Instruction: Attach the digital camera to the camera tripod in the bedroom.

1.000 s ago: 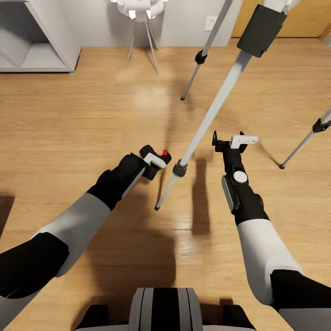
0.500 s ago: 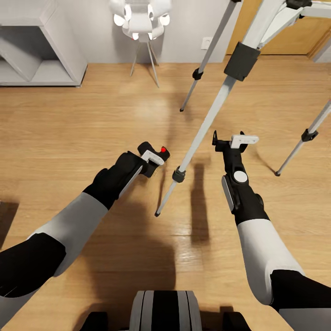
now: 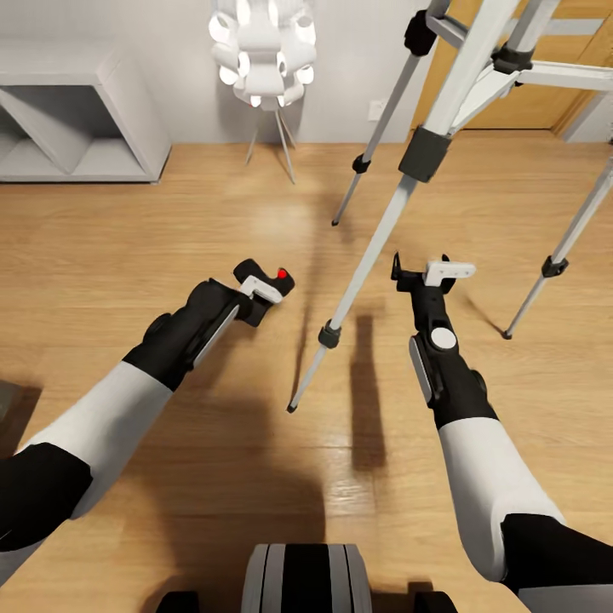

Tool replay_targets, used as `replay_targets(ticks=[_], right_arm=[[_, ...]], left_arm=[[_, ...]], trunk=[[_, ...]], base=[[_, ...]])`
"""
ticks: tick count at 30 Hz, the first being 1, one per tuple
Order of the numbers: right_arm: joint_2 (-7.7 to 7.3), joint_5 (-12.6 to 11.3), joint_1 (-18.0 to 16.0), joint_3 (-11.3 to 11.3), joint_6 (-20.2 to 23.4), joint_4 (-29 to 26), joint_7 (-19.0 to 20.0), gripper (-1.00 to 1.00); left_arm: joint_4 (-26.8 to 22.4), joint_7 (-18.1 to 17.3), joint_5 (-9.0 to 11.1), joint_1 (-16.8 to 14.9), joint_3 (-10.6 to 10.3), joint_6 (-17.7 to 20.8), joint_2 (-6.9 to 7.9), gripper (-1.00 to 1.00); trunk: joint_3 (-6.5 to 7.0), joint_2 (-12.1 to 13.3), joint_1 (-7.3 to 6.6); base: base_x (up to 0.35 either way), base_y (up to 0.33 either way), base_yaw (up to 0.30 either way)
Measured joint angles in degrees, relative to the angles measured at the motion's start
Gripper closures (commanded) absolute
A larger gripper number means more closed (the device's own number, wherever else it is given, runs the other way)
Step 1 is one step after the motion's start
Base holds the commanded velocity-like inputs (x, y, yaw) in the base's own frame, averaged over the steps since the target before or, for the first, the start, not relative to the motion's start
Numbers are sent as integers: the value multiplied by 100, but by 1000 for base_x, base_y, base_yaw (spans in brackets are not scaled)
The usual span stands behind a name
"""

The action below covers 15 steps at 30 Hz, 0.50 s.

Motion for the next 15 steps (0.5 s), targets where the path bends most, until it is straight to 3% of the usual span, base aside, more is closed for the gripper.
replay_targets(ticks=[3,8,14,15], right_arm=[[1,1,235,-1,-1,-203,5,-100],[1,2,876,-4,24,-980,2,-100],[2,1,1885,-10,54,-2149,3,-100],[2,0,2169,-14,55,-2411,4,-100]], left_arm=[[-229,-20,252,223,-3,67,168,100],[-512,14,791,330,-23,201,585,100],[-769,48,1628,511,-51,235,1178,100],[-832,14,1873,568,-78,241,1356,100]], trunk=[[67,4,-8],[178,11,-21],[310,19,-36],[332,20,-39]], base=[[0,0,0],[0,0,0],[0,0,0],[0,0,0]])
